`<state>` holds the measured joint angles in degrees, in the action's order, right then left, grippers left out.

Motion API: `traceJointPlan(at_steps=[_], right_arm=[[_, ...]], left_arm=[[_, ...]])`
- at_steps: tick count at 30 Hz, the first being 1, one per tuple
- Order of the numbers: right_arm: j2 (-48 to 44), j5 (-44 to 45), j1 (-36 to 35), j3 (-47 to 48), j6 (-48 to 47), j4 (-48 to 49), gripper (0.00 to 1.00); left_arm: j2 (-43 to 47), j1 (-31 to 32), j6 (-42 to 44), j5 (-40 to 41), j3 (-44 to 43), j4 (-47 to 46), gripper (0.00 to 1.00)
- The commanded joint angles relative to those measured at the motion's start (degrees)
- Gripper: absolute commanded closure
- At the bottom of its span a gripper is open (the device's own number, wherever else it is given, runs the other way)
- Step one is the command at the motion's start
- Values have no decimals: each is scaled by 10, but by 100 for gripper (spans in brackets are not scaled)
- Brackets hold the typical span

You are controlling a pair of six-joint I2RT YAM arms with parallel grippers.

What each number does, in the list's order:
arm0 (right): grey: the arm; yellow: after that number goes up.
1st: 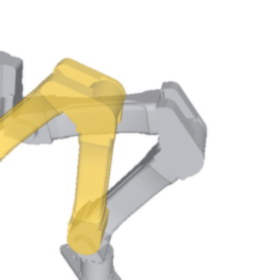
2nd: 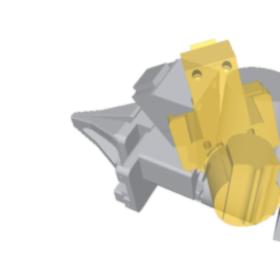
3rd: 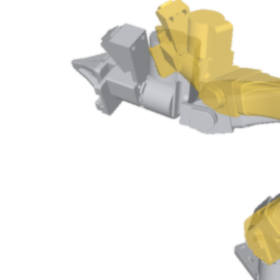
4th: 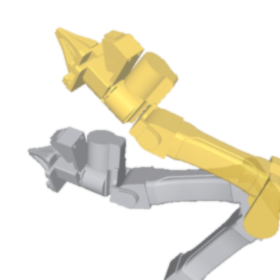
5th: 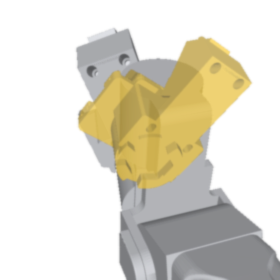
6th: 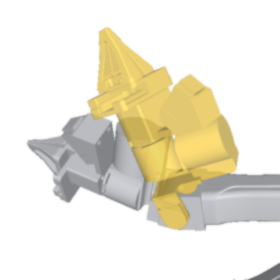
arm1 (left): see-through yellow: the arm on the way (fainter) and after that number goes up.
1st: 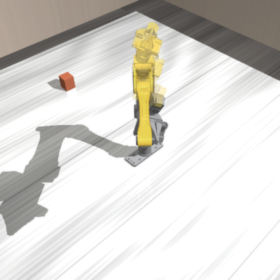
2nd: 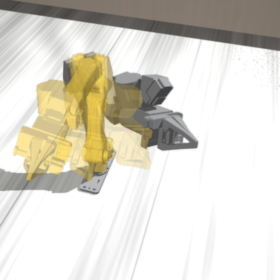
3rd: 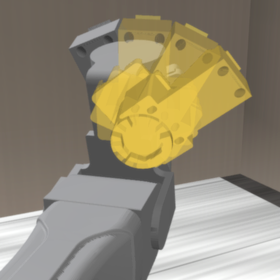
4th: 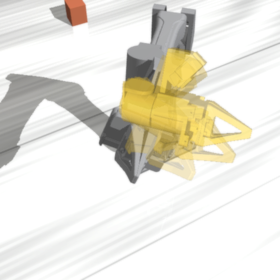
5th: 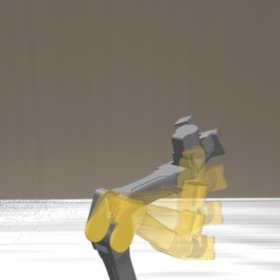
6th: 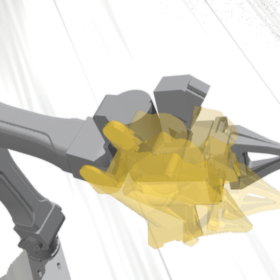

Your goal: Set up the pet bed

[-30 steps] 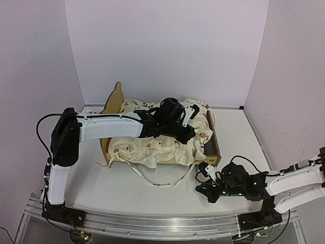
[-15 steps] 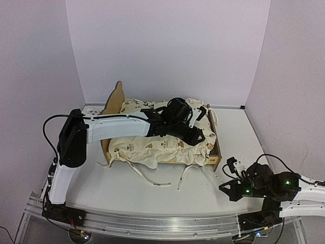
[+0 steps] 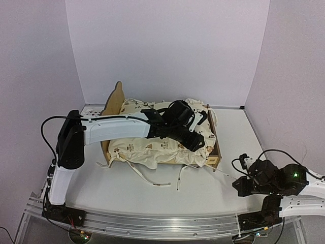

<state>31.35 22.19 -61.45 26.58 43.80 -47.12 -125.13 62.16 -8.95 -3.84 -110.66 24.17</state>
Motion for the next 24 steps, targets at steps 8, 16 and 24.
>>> traceJointPlan(at_steps=[8,16,24], right_arm=[[287,149,4,179,78,-167,100],[347,160,4,234,67,-230,100],[386,135,4,256,23,-209,100]], left_arm=[[129,62,8,160,99,91,31],[210,16,-60,293,249,98,36],[349,-122,-81,290,398,47,44]])
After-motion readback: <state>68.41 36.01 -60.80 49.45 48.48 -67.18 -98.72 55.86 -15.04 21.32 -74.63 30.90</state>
